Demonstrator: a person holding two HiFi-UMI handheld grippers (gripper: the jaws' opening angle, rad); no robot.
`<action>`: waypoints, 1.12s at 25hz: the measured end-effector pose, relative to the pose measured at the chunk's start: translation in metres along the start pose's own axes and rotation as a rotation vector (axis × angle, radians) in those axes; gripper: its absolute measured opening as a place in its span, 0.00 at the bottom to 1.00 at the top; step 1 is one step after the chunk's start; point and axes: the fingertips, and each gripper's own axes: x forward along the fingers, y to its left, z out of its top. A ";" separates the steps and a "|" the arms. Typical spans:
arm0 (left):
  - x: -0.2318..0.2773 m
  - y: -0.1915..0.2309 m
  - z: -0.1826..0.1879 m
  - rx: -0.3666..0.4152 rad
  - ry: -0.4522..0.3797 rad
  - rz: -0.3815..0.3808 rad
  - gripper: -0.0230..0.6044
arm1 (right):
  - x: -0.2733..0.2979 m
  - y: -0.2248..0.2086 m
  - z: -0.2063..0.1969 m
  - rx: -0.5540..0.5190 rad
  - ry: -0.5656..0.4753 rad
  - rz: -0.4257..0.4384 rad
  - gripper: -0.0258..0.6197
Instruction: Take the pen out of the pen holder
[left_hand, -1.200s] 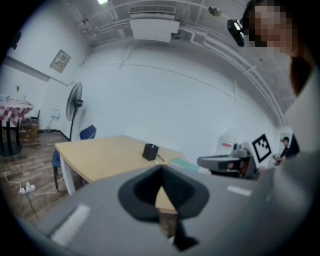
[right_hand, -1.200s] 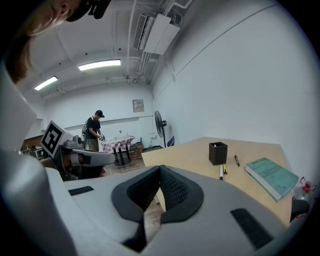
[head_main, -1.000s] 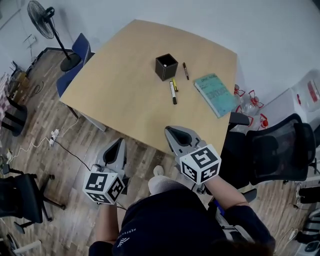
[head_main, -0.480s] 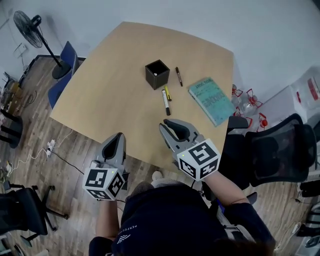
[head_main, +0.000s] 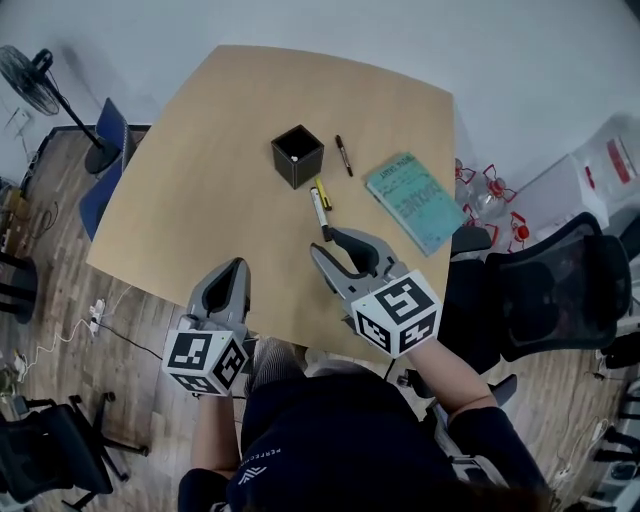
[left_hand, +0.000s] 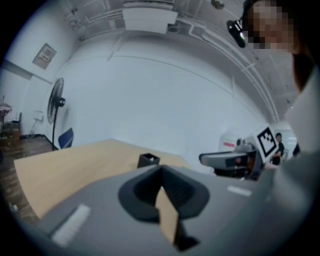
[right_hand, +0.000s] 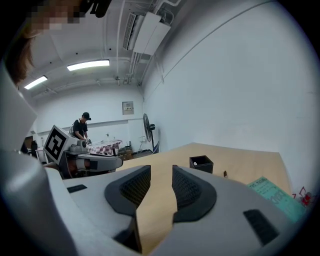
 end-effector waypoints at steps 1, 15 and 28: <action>0.007 0.005 0.002 -0.002 0.001 -0.007 0.05 | 0.004 -0.005 0.002 0.004 -0.001 -0.013 0.21; 0.104 0.057 0.027 0.060 0.096 -0.198 0.05 | 0.092 -0.065 0.016 0.050 0.037 -0.192 0.19; 0.169 0.101 0.010 0.022 0.189 -0.303 0.05 | 0.164 -0.111 -0.006 0.079 0.146 -0.307 0.18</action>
